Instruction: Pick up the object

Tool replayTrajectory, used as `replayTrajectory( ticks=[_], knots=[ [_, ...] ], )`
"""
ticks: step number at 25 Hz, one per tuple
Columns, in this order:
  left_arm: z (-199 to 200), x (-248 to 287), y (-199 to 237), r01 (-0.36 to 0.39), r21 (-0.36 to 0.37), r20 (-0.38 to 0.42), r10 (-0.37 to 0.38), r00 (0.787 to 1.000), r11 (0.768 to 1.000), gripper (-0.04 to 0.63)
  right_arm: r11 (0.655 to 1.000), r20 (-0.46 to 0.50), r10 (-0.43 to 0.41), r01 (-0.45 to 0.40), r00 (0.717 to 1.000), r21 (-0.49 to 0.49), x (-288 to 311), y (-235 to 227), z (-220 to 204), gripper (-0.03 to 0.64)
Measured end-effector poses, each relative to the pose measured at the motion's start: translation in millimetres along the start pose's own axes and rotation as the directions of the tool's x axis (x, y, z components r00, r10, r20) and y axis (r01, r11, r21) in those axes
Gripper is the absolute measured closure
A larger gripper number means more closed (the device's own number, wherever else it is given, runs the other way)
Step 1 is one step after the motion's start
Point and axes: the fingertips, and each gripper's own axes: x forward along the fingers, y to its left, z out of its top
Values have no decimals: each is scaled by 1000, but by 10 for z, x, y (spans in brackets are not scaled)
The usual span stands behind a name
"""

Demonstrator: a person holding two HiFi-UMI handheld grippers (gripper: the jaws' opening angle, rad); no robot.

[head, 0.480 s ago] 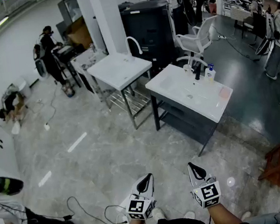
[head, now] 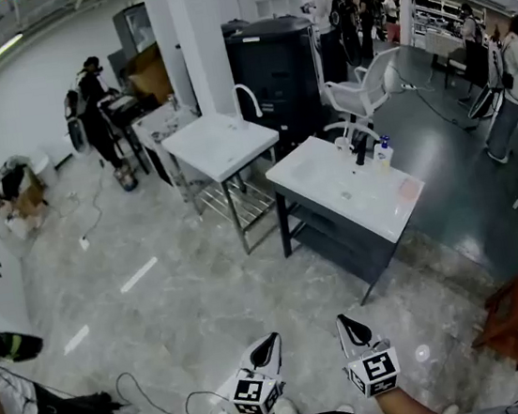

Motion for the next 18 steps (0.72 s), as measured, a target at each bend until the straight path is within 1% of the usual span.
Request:
replayTrajectory(
  ticks=[5, 10, 12, 18],
  knots=[
    [25, -24, 113, -9, 1, 25, 9, 1000, 1000, 578, 997, 35, -40, 38, 999, 67, 39, -61, 41, 615],
    [56, -32, 217, 14, -4, 12, -14, 1000, 1000, 578, 996, 38, -62, 59, 997, 67, 116, 14, 49, 615],
    [29, -56, 298, 32, 4, 19, -32, 999, 999, 578, 996, 41, -66, 63, 997, 68, 173, 89, 54, 615],
    [10, -111, 561, 77, 18, 11, -77, 997, 997, 578, 996, 89, -87, 83, 992, 43, 317, 274, 144, 615]
  ],
)
